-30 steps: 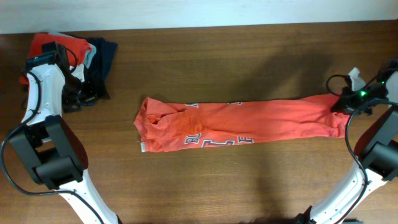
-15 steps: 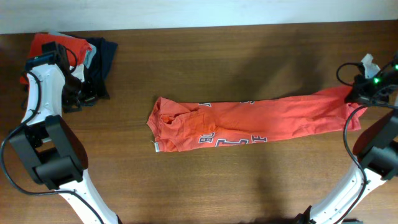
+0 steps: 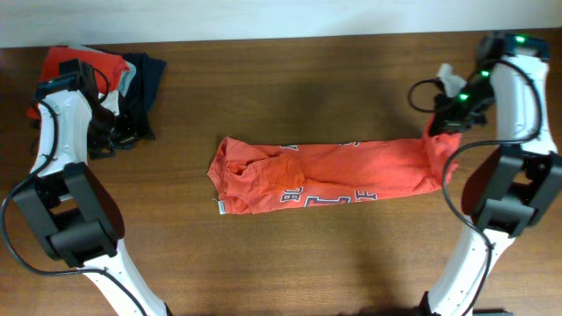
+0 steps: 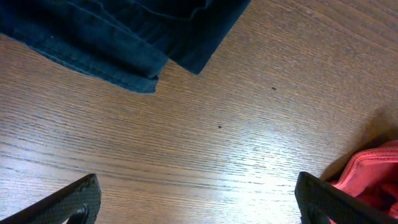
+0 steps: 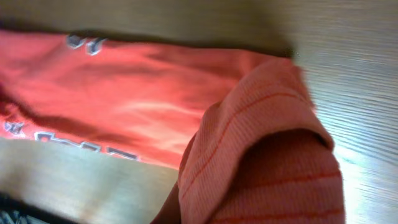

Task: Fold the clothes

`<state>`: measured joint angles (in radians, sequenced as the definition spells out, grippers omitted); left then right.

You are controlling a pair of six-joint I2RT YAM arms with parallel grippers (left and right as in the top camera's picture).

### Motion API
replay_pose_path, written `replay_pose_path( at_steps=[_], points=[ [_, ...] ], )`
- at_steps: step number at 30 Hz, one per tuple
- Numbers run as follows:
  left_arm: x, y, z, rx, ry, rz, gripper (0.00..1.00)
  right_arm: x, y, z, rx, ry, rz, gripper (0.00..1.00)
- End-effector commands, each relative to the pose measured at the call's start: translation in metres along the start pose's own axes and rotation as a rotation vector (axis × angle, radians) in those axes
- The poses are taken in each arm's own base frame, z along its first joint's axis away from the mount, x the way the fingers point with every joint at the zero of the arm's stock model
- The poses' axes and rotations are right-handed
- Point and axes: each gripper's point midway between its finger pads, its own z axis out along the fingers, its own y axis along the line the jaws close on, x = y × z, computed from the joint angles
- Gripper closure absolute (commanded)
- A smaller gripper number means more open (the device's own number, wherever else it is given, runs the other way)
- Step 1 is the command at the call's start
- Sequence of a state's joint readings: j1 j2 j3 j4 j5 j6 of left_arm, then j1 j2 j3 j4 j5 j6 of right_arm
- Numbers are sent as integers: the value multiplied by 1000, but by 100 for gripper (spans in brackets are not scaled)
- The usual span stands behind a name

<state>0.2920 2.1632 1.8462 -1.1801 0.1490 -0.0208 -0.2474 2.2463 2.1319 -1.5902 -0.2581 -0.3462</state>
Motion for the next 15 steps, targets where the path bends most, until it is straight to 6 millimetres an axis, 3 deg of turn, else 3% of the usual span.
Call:
replay_pose_path(
  at_steps=[1, 15],
  points=[
    [-8, -3, -21, 1, -58, -2, 1, -5, 29, 2, 5, 15, -53, 96],
    [-8, -3, -21, 1, -58, -2, 1, -6, 124, 29, 12, 93, -251, 96]
  ],
)
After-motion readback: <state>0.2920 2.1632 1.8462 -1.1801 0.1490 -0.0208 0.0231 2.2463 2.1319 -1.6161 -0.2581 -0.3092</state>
